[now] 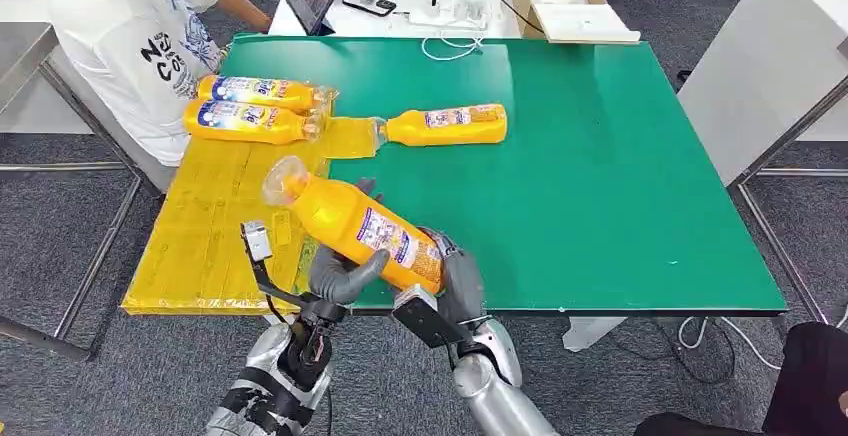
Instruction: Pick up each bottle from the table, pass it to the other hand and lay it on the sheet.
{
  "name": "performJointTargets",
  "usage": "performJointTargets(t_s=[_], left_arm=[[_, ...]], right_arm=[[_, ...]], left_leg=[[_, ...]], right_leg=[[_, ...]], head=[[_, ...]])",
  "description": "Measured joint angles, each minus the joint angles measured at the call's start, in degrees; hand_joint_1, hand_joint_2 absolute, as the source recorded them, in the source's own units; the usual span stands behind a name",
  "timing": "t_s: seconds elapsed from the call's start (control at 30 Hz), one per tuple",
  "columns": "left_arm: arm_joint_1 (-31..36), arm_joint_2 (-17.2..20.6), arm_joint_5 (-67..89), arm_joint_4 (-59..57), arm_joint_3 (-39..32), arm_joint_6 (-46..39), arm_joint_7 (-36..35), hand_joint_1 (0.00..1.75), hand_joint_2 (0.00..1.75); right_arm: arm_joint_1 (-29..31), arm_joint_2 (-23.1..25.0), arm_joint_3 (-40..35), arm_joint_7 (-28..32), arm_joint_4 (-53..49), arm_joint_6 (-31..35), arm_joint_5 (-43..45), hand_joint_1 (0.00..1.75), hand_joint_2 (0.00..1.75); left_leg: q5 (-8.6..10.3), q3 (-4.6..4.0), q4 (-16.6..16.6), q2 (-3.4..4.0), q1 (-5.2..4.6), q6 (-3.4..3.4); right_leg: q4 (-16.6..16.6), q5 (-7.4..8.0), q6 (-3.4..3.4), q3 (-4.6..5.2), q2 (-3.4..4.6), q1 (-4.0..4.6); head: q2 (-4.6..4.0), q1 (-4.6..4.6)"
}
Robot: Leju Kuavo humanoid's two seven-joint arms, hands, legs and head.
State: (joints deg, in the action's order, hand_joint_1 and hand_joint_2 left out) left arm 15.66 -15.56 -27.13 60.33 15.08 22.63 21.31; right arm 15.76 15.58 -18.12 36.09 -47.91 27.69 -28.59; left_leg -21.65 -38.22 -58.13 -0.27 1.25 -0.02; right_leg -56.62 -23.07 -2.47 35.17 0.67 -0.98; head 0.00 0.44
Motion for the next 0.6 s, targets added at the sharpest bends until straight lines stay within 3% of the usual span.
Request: performJointTargets(t_s=[0.23,0.6], left_arm=[[0.55,-0.13,2.65,-1.07,0.0,-5.17,2.45,0.0,1.75],[0.46,-0.15,3.26,-1.07,-0.09,-6.08,3.02,0.0,1.75]], right_arm=[[1.34,0.81,-2.16,-1.2,3.5,-1.14,-0.22,1.75,1.75],[2.67,0.94,-2.97,-1.33,5.79,-1.22,-0.02,1.75,1.75]], left_leg=[[0.0,0.0,0.0,0.01,0.0,0.0],[0.0,0.0,0.0,0.01,0.0,0.0]], right_leg=[[0.0,0.0,0.0,0.02,0.0,-0.01],[0.0,0.0,0.0,0.02,0.0,-0.01]], head=[[0.0,0.02],[0.0,0.02]])
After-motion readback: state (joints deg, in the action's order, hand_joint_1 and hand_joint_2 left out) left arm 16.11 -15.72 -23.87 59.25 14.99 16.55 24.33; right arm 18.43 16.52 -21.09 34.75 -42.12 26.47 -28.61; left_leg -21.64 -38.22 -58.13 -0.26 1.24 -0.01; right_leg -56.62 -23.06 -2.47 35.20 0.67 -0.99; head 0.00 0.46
